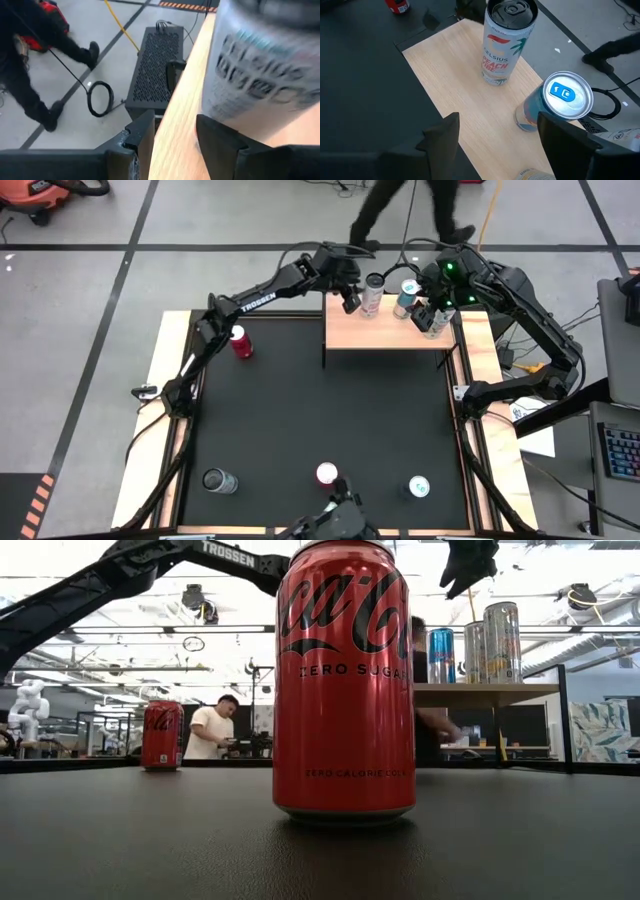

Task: Place canned beverage on shelf
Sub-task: Put the top white-pink soda can on the shelf

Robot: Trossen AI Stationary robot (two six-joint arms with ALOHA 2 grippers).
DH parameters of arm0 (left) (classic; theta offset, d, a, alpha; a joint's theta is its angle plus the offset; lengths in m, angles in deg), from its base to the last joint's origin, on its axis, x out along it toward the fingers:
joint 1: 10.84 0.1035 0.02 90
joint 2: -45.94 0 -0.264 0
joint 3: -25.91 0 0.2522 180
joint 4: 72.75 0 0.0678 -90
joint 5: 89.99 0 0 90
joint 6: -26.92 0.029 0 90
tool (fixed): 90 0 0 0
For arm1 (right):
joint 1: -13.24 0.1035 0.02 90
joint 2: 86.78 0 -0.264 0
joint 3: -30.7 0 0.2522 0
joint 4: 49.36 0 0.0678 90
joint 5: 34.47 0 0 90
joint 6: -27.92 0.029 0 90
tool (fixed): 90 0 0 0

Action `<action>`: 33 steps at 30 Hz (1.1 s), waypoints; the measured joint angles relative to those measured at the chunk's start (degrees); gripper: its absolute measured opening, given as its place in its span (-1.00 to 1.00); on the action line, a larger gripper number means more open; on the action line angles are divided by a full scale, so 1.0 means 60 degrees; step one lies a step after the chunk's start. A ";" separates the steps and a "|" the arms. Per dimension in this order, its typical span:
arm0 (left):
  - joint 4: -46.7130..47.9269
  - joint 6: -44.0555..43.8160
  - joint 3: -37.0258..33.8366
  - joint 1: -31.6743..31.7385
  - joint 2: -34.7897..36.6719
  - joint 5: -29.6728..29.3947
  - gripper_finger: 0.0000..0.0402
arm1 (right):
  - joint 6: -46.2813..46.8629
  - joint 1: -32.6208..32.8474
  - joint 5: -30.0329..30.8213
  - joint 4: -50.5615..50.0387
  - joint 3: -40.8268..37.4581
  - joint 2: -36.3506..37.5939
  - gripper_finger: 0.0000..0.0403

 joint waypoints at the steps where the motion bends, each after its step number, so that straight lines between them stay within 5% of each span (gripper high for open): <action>1: 0.0059 0.0017 -0.0003 0.0000 -0.0026 0.0056 -0.24 | 0.0000 0.0000 0.0000 0.0003 0.0000 0.0001 0.25; 23: -0.0152 0.0253 -0.0007 -0.0083 -0.0001 0.1014 -0.24 | -0.0183 0.0000 0.0000 0.0003 0.0000 -0.0001 0.25; 33: -0.0039 -0.0179 -0.0007 -0.0113 -0.0001 0.0349 -0.24 | -0.0178 -0.0002 0.0000 -0.0004 0.0004 -0.0001 0.25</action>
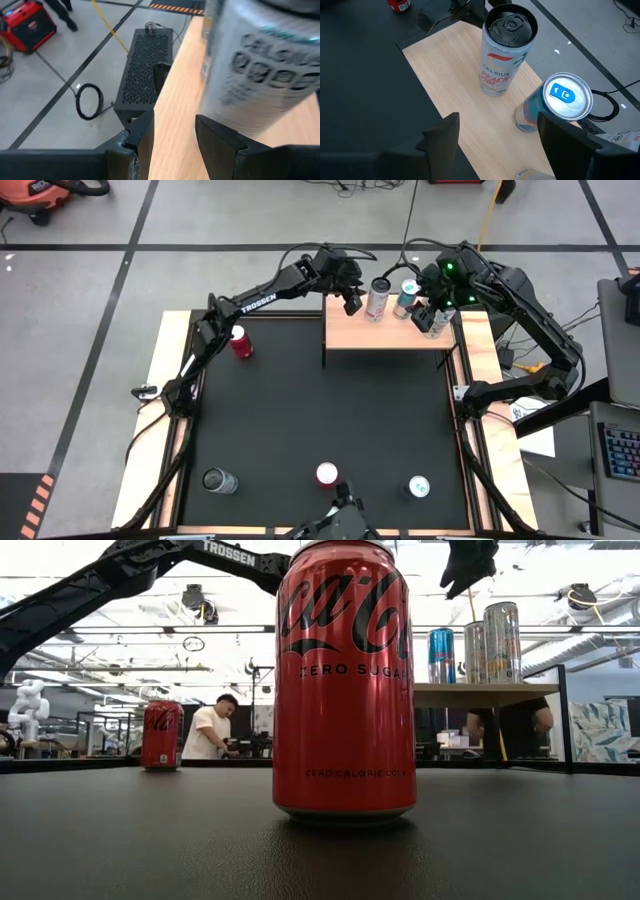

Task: Place canned beverage on shelf
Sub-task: Put the top white-pink soda can on the shelf

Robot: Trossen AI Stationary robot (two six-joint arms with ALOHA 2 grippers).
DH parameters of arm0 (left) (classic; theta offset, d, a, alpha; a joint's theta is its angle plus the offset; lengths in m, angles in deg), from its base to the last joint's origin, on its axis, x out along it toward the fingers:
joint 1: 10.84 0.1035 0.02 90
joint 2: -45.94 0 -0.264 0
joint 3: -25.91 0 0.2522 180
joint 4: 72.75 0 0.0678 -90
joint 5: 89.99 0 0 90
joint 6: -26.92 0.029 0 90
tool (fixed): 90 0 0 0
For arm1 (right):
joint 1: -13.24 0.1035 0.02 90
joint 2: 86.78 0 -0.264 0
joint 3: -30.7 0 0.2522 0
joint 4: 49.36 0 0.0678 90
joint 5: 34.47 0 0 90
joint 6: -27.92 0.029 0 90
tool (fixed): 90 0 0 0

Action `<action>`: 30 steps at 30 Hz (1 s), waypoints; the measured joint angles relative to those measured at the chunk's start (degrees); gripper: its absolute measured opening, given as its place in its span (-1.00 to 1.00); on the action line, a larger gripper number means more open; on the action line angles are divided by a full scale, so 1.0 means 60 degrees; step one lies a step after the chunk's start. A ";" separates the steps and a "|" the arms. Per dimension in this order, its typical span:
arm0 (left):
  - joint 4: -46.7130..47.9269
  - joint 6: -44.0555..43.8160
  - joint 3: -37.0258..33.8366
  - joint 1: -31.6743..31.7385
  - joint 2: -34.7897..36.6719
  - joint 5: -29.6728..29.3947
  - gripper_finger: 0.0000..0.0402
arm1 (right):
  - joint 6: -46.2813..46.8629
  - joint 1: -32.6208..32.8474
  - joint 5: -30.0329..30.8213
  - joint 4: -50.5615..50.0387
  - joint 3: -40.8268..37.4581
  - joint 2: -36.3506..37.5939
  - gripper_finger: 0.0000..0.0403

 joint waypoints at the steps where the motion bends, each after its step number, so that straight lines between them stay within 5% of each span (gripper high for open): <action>1: 0.0003 -0.0048 0.0000 -0.0005 0.0000 -0.0084 -0.24 | 0.0000 0.0003 0.0000 -0.0004 -0.0004 0.0000 0.25; 11: 0.0824 0.0501 0.0007 -0.0503 0.0484 -0.1255 -0.24 | 0.0136 0.0003 0.0000 -0.0073 -0.0004 0.0000 0.25; 30: 0.1119 0.0968 0.0015 -0.1480 0.0612 -0.0993 -0.24 | 0.0222 0.0003 0.0000 -0.0426 0.0000 0.0000 0.25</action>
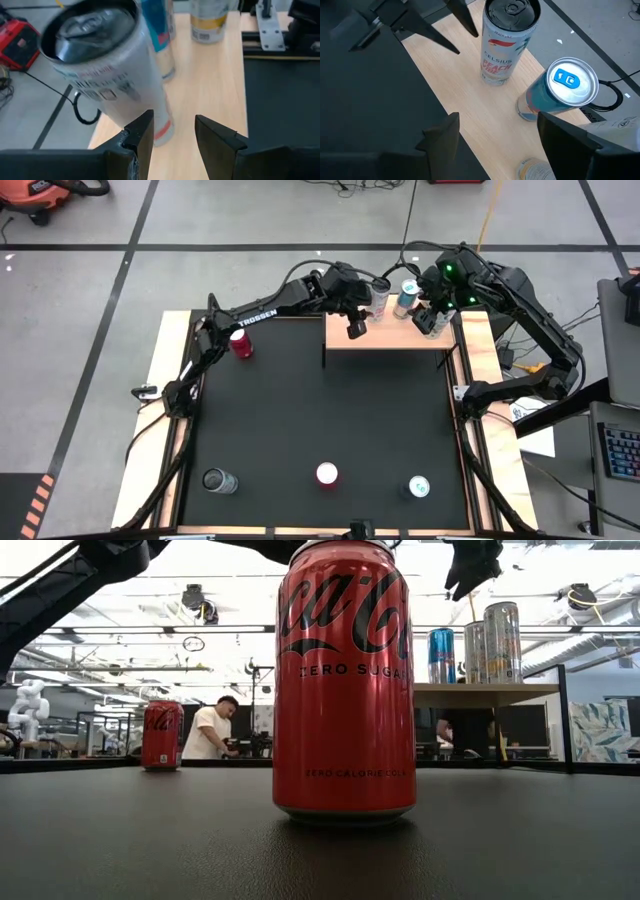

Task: Place canned beverage on shelf
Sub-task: Put the top white-pink soda can on the shelf

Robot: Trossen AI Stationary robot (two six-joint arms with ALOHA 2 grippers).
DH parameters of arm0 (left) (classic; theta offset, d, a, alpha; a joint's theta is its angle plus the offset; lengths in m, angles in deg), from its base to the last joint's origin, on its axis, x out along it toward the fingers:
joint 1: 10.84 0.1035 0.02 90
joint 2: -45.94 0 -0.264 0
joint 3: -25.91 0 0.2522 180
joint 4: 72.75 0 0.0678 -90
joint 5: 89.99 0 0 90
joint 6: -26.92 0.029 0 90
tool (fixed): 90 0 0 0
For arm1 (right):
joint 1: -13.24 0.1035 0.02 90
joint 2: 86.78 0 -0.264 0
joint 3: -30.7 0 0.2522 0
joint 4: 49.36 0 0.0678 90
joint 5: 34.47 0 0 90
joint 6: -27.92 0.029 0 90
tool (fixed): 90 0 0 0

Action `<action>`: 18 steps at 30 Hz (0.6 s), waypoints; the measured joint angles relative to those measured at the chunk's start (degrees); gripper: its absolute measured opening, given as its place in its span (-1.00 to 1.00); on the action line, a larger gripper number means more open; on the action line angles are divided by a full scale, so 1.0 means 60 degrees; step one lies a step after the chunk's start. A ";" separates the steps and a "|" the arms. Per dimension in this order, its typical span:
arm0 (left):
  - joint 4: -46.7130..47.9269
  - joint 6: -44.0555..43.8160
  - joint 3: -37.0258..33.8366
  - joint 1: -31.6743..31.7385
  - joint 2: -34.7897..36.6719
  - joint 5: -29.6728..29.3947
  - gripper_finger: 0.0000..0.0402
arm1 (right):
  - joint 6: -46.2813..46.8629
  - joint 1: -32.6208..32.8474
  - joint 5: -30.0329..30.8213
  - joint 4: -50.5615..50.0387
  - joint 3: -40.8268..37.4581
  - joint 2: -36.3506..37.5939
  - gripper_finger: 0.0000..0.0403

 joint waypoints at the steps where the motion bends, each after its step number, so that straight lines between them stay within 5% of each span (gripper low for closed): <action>1: -0.0057 -0.0002 0.0000 0.0001 0.0000 0.0000 -0.24 | 0.0000 0.0000 0.0000 0.0000 0.0000 0.0000 0.25; 18: -0.0316 -0.0032 -0.0011 0.0023 -0.0124 0.0535 -0.24 | -0.0090 -0.0003 0.0000 0.0007 -0.0003 0.0000 0.25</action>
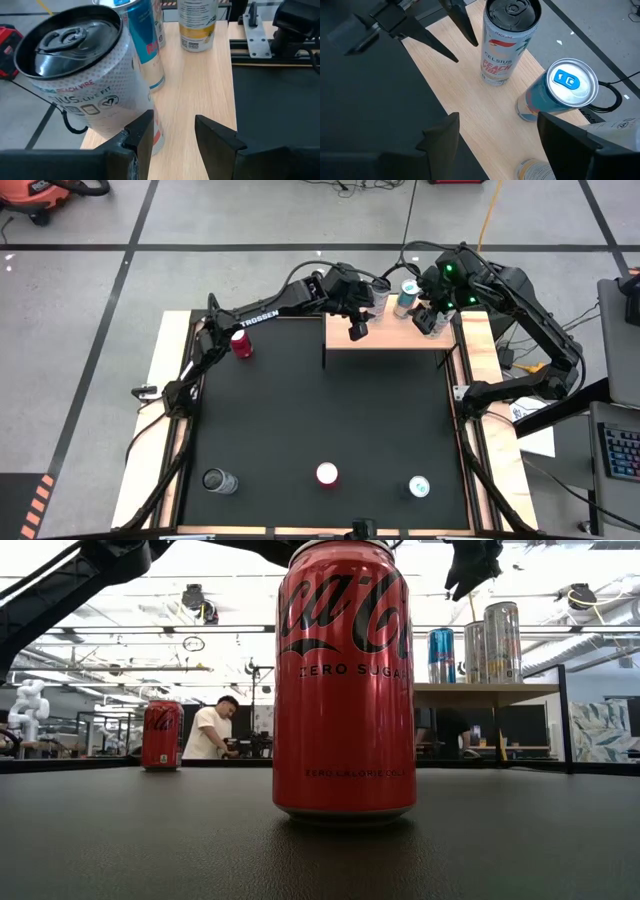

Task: Place canned beverage on shelf
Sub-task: Put the top white-pink soda can on the shelf

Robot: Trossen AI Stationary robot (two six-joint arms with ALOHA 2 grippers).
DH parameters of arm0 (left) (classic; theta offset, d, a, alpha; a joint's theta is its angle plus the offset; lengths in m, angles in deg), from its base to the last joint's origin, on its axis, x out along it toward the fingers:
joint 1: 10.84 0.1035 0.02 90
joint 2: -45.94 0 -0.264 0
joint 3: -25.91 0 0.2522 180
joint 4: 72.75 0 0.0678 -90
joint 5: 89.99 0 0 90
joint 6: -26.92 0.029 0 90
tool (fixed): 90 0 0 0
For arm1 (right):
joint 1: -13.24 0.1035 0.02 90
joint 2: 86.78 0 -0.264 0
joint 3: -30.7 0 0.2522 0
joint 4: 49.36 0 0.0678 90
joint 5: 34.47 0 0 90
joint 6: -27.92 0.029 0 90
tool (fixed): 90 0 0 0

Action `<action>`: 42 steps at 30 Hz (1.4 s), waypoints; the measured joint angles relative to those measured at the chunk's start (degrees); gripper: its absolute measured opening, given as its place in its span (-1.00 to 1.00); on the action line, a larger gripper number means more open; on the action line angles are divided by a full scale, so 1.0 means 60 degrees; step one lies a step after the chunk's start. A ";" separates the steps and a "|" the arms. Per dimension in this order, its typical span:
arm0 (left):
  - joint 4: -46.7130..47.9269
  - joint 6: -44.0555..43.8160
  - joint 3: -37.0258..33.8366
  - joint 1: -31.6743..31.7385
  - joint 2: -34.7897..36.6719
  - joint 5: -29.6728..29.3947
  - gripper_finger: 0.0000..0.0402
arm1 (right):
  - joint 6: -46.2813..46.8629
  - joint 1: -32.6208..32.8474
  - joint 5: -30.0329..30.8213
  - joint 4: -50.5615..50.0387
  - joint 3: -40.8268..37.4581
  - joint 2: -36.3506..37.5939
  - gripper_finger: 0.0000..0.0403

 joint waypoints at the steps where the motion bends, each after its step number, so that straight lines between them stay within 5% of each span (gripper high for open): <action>1: 0.0007 -0.0003 0.0000 0.0000 0.0000 -0.0041 -0.24 | -0.0016 0.0003 0.0000 0.0000 0.0003 0.0000 0.25; 42: -0.0435 0.0256 0.0000 0.0014 -0.0004 -0.0102 -0.24 | 0.0076 0.0003 0.0000 -0.0004 0.0002 0.0000 0.25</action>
